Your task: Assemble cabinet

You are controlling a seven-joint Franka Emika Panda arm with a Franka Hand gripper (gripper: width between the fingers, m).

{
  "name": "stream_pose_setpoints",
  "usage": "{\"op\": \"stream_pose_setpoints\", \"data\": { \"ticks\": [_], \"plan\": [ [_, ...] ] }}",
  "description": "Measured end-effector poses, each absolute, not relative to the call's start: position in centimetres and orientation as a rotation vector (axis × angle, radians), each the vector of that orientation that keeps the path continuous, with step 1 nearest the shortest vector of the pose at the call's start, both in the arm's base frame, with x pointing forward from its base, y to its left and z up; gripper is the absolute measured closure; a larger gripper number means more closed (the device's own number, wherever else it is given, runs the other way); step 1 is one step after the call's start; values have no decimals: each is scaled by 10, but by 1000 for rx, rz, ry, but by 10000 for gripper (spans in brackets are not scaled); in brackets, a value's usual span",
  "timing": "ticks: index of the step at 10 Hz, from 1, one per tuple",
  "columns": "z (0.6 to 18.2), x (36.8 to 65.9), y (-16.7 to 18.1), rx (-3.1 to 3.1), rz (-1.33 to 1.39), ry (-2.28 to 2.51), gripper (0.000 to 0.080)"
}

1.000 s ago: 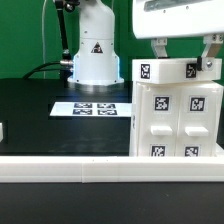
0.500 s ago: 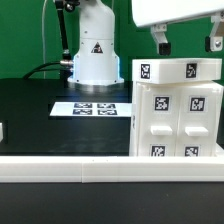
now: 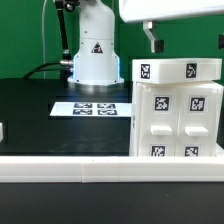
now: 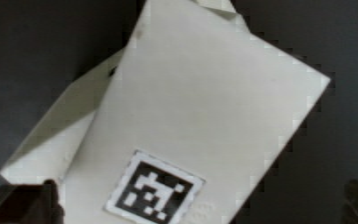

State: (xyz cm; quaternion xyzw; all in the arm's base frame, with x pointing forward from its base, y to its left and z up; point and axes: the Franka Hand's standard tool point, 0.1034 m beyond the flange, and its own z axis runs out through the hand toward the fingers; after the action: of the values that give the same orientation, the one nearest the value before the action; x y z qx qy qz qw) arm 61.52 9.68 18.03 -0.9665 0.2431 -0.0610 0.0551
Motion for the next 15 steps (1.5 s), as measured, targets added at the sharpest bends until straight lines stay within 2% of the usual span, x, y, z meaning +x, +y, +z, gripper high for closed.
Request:
{"op": "stream_pose_setpoints", "data": {
  "ticks": [4, 10, 15],
  "plan": [
    [180, 615, 96, -3031, -213, 306, 2],
    [176, 615, 90, -3000, -222, -895, 2],
    [179, 618, 87, -2893, -200, -1352, 2]
  ]
}}
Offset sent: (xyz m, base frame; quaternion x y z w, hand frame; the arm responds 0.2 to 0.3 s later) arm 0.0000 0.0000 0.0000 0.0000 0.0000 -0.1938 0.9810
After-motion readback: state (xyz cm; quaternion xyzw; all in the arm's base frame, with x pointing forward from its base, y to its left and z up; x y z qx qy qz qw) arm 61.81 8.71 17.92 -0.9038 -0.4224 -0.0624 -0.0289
